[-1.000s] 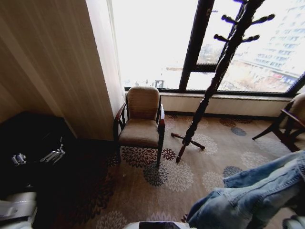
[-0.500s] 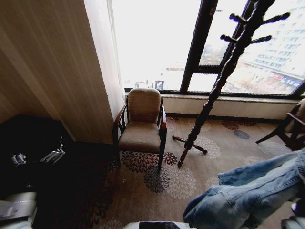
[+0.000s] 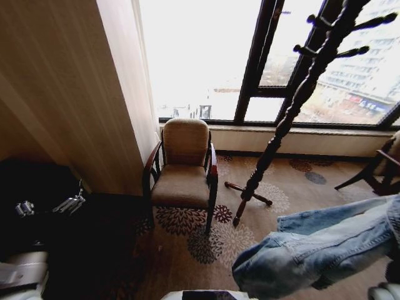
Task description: Pick up the clothes from the bed and hang them on the clothes hanger.
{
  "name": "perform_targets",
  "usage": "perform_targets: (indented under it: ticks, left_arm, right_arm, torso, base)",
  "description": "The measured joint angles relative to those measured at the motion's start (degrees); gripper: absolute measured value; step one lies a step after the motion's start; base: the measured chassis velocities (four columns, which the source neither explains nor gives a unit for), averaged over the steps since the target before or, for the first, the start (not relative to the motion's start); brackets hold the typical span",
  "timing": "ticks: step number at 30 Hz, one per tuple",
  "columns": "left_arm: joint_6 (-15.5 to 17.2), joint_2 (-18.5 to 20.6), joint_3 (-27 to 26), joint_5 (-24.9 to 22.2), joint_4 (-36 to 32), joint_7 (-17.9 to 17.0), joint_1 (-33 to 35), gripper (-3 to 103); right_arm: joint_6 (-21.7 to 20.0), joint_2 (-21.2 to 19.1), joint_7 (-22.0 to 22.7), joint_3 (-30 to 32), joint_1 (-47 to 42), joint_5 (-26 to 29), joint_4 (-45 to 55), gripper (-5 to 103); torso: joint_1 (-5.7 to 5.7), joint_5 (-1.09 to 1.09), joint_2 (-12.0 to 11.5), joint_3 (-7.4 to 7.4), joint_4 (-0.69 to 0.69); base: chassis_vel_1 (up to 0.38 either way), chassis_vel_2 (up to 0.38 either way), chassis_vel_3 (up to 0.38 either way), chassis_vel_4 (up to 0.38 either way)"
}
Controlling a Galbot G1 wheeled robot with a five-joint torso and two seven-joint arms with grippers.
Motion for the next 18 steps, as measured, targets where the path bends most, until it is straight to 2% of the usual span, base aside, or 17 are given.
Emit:
perform_targets:
  ticks: [18]
  left_arm:
    - [0.00, 0.00, 0.00, 0.00, 0.00, 0.00, 0.00, 100]
  right_arm:
    - [-0.12, 0.48, 0.35, -0.59, -0.18, -0.30, 0.00, 20]
  torso:
    - [0.00, 0.01, 0.00, 0.00, -0.04]
  base:
    - [-0.193, 0.031, 0.012, -0.215]
